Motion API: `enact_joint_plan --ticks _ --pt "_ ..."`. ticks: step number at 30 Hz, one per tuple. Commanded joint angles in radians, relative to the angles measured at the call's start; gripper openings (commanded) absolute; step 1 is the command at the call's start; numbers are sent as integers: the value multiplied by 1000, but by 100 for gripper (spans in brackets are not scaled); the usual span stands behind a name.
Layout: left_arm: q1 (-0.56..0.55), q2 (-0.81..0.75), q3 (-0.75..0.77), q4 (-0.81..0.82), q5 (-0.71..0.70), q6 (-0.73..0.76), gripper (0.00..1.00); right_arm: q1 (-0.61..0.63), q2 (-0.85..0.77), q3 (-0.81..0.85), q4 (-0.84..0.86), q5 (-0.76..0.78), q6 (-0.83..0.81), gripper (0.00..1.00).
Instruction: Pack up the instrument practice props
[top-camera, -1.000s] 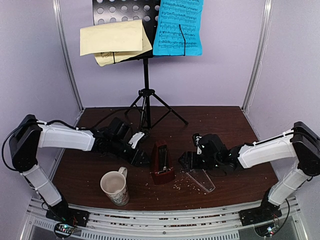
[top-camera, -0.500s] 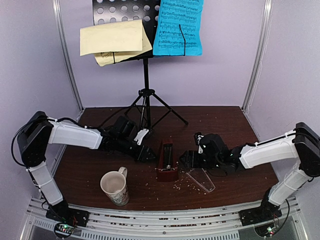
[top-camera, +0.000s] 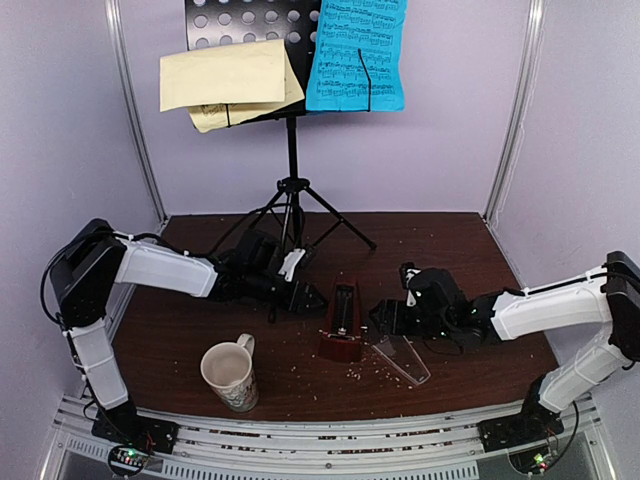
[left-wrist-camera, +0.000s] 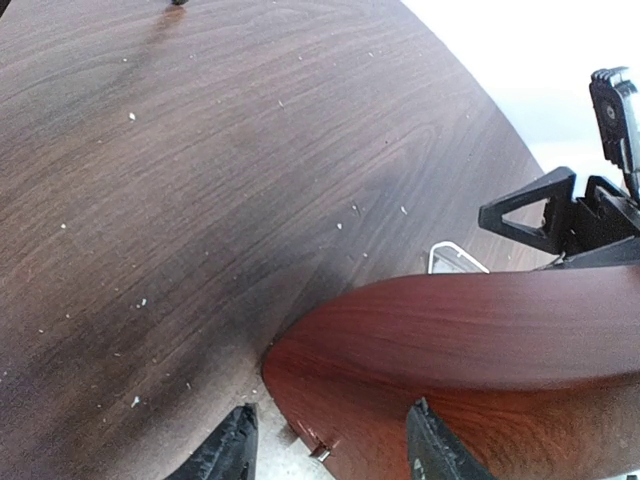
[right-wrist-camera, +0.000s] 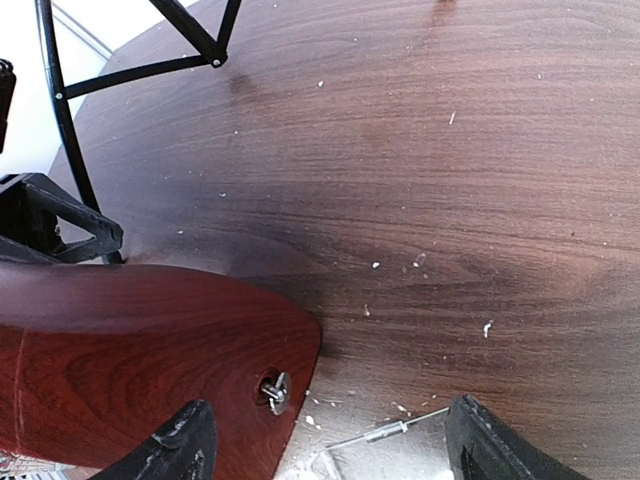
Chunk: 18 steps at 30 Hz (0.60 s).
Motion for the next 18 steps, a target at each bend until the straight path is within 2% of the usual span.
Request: enact_joint_plan --ticks 1,11,18 --pt "-7 0 25 62 -25 -11 54 4 -19 -7 -39 32 0 81" --pt "39 -197 -88 46 -189 -8 64 6 -23 -11 -58 0 -7 75" --pt "58 -306 -128 37 -228 -13 69 5 39 11 -23 -40 -3 62"
